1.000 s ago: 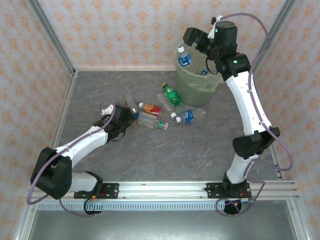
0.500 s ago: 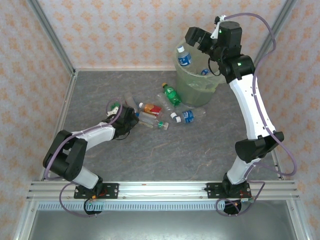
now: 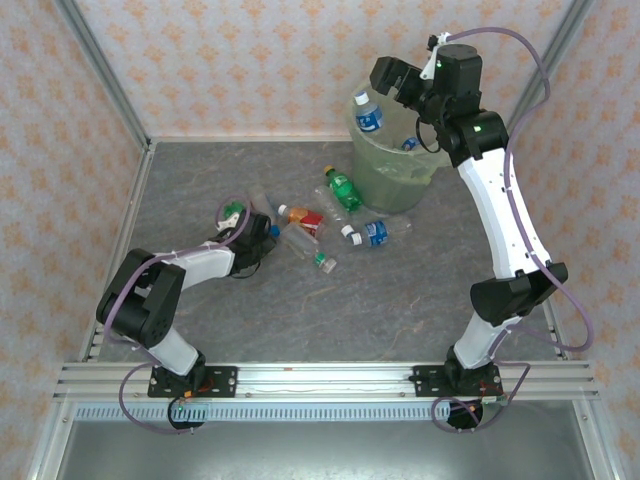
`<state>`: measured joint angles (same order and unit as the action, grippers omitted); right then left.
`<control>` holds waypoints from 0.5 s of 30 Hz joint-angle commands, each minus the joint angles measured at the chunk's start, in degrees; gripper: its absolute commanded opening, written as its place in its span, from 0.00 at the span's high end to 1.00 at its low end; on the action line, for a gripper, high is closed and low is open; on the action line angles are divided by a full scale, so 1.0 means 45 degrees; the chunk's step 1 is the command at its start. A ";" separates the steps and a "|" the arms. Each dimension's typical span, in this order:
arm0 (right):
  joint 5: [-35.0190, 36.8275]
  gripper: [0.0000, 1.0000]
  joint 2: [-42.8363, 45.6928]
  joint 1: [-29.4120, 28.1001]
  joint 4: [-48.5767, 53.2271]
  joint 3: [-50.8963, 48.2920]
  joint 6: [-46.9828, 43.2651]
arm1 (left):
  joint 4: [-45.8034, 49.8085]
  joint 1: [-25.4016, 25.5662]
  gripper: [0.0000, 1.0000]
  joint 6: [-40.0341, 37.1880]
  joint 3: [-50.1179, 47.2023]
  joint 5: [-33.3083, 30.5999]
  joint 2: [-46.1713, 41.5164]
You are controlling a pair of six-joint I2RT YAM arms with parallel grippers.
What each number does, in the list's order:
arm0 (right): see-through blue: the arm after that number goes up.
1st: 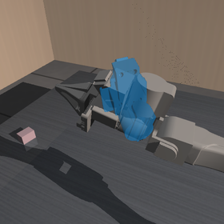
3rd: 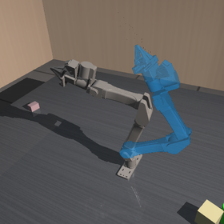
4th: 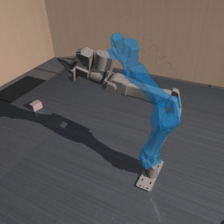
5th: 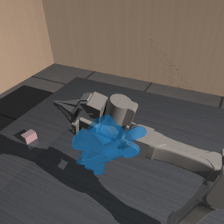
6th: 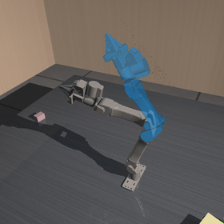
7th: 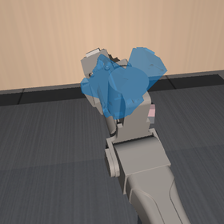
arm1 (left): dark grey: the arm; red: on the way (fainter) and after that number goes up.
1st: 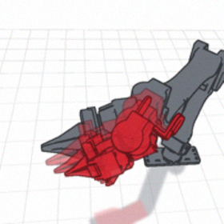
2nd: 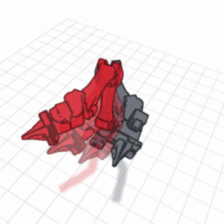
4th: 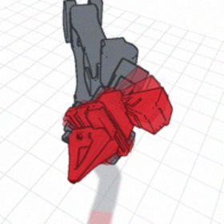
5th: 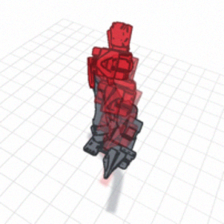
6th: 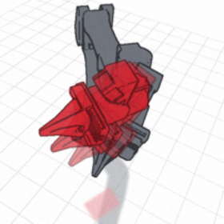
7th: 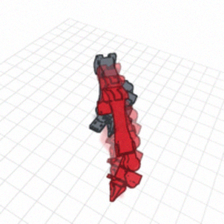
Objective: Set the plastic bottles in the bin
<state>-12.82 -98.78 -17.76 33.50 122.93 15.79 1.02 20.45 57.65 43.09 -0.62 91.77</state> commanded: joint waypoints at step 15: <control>-0.1703 0.00 0.0275 -0.0349 -0.0730 -0.0292 0.0221 | 0.2242 0.0029 0.73 -0.3185 0.0304 -0.0781 -0.4496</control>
<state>-17.39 -98.43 -18.90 33.30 121.95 15.99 7.40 20.47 48.95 43.05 -3.22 74.70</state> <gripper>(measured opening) 0.996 0.299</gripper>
